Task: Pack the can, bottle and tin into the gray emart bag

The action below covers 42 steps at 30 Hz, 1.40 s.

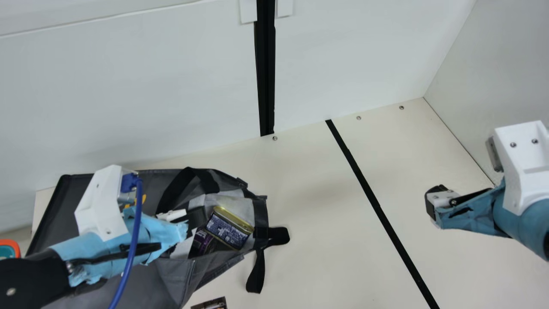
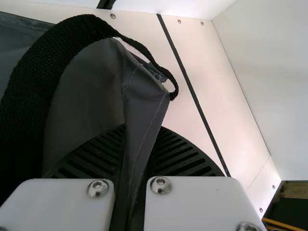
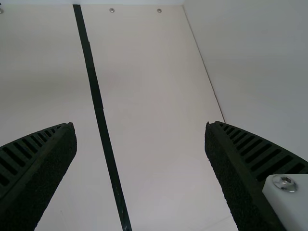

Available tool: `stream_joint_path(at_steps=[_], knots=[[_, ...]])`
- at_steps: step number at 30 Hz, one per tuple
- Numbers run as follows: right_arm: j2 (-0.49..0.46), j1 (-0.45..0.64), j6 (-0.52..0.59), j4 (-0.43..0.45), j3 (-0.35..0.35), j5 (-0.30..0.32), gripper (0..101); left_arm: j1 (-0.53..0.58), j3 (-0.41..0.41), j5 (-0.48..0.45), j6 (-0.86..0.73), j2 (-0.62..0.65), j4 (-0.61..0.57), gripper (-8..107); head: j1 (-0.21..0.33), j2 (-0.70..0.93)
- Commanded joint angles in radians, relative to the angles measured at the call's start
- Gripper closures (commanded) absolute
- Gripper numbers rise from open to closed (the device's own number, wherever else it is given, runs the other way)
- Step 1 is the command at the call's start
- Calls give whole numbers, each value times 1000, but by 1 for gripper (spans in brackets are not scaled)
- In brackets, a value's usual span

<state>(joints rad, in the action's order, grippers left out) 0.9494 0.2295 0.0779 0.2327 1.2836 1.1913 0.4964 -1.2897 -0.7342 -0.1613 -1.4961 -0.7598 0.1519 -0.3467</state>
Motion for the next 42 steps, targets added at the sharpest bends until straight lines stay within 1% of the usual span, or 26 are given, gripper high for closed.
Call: stream_joint_path(at_steps=[1, 9, 25, 42], knots=[[6, -1, 10, -12, -4, -12, 11, 0, 0, 0, 0, 0, 0, 89, 23, -2], [40, 24, 74, -73, -29, -53, 11, 0, 0, 0, 0, 0, 0, 89, 23, -2], [93, 85, 256, -225, -82, -128, 11, 0, 0, 0, 0, 0, 0, 89, 23, -2], [166, 126, 434, -433, -149, -235, 11, 0, 0, 0, 0, 0, 0, 89, 23, -2]])
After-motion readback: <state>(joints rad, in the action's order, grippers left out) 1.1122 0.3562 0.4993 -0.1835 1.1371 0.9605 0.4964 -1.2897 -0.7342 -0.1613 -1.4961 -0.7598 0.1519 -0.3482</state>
